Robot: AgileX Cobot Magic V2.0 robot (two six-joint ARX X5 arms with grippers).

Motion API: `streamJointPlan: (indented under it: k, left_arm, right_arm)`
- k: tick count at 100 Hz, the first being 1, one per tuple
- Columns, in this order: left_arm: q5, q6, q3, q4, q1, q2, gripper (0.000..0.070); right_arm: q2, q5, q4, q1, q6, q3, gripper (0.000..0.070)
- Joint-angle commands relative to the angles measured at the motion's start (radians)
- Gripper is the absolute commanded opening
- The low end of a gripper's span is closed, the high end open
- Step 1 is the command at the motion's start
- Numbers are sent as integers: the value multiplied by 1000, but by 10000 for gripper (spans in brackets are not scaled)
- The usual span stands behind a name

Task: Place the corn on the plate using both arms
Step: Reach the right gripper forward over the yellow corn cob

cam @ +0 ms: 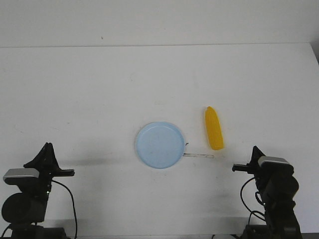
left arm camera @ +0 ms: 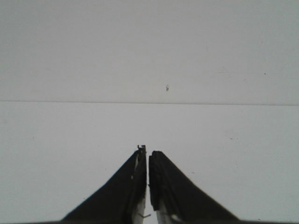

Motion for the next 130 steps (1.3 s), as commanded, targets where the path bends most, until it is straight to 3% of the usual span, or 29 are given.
streamJointPlan:
  k: [1,33,42,59,72,106,113,123,130]
  left_arm:
    - [-5,6,7,13,1,0,2]
    - [-5,6,7,13,1,0,2]
    - [-5,6,7,13,1,0,1]
    - [-5,6,7,13,1,0,1]
    - [-5,6,7,13,1,0,2]
    - [-5,6,7,13,1,0,2]
    - [-5,6,7,13,1,0,2]
    - [-5,6,7,13,1,0,2]
    - [-5,6,7,13,1,0,2]
  right_arm:
    - [71,-4,-5,12,-1,43,1]
    - [461,11,-69,126,4,277,1]
    - [571,37,-133,159,20,368,1]
    - [754,88,-277,206,131,557,1]
    - [875,88,-392,231,187,703,1]
    - [1108,61,-623,251,191,961,7]
    - [1135,69,-631,259,190,970,93]
    - [1168,69,-632,280,177,971,408]
    - [1181,69,-633,290,169,971,522]
